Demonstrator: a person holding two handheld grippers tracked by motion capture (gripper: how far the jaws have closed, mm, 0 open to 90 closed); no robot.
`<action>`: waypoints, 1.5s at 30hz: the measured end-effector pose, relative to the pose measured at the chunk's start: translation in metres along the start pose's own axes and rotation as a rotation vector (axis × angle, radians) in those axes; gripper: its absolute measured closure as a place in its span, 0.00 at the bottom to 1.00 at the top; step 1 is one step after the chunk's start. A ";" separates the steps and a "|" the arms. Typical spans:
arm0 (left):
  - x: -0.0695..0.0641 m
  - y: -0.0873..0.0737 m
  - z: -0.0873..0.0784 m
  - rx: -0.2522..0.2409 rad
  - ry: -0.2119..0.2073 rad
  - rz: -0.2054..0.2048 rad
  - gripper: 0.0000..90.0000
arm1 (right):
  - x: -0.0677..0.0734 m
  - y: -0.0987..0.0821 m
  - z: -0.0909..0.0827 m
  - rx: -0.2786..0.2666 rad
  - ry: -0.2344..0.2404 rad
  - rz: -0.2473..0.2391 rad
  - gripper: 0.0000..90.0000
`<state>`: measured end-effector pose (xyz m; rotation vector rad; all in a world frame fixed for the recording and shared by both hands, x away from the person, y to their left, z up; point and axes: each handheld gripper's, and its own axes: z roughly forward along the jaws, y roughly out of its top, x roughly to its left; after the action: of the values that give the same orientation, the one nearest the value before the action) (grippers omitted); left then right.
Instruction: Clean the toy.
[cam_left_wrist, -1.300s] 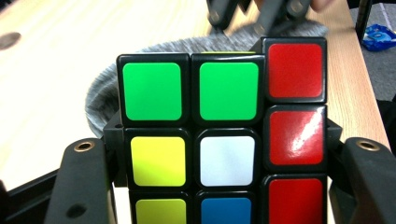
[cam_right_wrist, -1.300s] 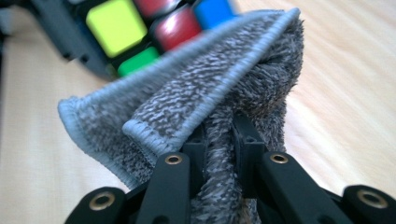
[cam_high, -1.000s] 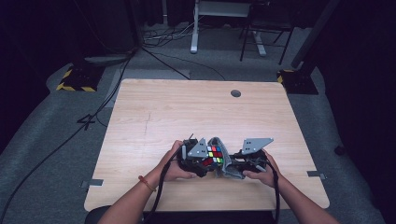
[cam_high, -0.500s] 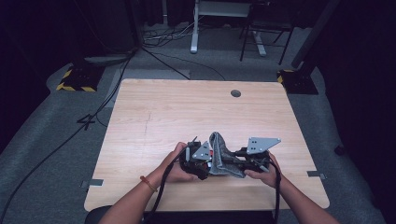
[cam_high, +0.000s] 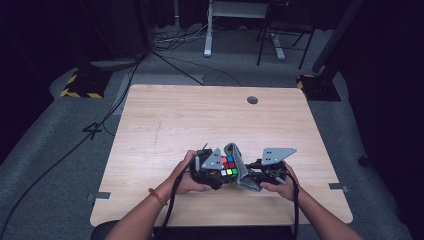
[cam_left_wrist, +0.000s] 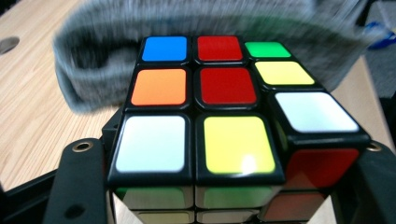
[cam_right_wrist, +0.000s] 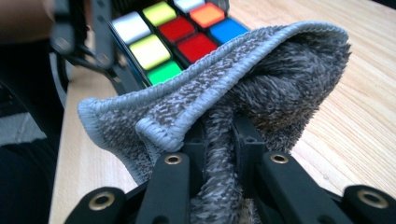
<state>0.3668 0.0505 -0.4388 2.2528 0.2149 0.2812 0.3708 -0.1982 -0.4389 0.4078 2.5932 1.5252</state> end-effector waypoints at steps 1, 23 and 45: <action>0.000 0.000 0.002 0.005 0.006 -0.004 0.35 | 0.001 0.000 -0.001 -0.009 -0.001 0.001 0.88; -0.001 0.003 0.000 0.022 0.013 0.005 0.37 | -0.005 -0.004 0.008 0.099 -0.054 -0.018 0.88; -0.010 0.004 0.018 0.091 -0.022 0.027 0.37 | 0.008 0.010 0.003 0.025 -0.035 -0.059 0.88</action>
<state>0.3627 0.0326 -0.4482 2.3488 0.1896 0.2658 0.3651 -0.1886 -0.4311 0.3538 2.5761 1.4545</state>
